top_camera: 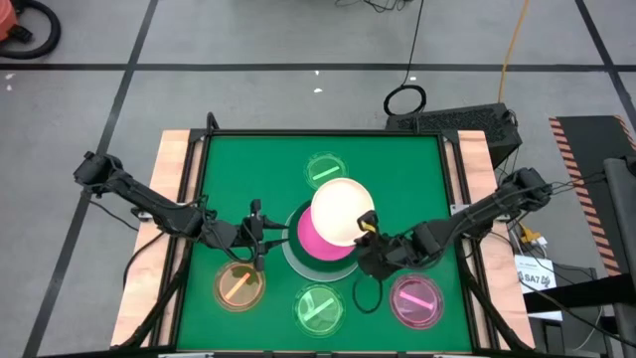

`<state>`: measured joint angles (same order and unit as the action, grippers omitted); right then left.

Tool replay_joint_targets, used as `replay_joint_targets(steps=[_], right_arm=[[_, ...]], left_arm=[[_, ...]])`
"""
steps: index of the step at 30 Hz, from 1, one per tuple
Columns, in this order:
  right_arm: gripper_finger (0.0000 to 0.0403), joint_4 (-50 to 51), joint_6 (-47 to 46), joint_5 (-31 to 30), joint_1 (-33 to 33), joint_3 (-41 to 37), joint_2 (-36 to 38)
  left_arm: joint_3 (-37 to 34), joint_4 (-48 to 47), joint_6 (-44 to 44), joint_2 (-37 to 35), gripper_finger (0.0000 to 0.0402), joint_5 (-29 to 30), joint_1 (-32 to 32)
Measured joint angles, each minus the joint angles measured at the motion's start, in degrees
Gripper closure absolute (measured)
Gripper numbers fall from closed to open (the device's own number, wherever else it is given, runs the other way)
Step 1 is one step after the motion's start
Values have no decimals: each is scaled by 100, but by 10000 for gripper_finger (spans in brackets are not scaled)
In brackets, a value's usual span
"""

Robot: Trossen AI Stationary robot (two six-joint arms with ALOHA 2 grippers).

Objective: Stack plastic plates
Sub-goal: Stack the large white plate on top of the large pink plate

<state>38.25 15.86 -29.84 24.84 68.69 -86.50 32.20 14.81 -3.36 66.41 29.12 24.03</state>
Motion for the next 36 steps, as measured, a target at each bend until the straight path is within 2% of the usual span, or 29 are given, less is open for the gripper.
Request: replay_joint_targets(steps=[12,18,25,33,36], right_arm=[[397,-395,522,1598,-576,0,0],[396,-407,742,1942,-671,0,0],[395,-418,947,2264,-825,0,-41],[395,-570,579,2866,-1211,0,-339],[395,-635,577,2893,-1329,0,-552]], left_arm=[[0,-1,240,0,247,-56,54],[5,315,1057,276,247,-59,304],[161,753,1417,533,247,140,278],[729,-286,801,564,247,140,258],[873,-662,537,564,247,140,271]])
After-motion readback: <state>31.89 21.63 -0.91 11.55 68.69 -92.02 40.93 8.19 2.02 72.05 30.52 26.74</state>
